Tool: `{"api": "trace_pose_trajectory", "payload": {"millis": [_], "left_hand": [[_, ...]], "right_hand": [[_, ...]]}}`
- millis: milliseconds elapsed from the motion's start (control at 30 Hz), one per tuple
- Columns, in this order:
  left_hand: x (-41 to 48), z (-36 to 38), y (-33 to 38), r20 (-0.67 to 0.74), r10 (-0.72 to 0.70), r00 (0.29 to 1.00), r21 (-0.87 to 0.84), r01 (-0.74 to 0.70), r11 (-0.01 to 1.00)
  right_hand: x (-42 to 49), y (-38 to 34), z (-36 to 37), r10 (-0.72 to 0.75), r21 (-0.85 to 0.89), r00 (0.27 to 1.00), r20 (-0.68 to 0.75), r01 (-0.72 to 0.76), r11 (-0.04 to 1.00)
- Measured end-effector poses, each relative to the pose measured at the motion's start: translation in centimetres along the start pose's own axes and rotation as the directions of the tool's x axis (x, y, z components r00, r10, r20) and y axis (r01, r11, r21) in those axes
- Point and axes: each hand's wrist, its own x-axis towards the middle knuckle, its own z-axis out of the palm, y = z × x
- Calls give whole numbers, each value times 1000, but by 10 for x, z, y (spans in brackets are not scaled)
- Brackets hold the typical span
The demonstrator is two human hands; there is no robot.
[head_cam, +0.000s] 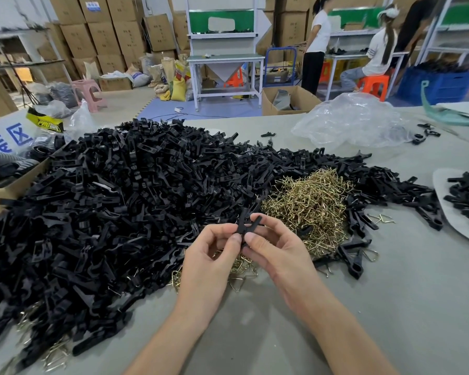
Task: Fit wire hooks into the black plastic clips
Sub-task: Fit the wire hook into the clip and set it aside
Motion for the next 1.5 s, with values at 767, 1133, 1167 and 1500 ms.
{"api": "trace_pose_trajectory", "payload": {"millis": [767, 1133, 1167, 1500], "left_hand": [[-5, 2, -4, 67, 174, 982, 185, -184, 965], [11, -36, -7, 390, 69, 918, 855, -389, 343], [12, -36, -7, 390, 66, 919, 857, -388, 339], [13, -35, -6, 388, 184, 903, 815, -429, 389]], "right_hand": [[0, 6, -4, -52, -159, 998, 17, 54, 986], [6, -6, -17, -158, -200, 978, -137, 129, 971], [6, -5, -16, -156, -229, 979, -131, 123, 966], [0, -9, -10, -178, -382, 978, -108, 124, 916]]}}
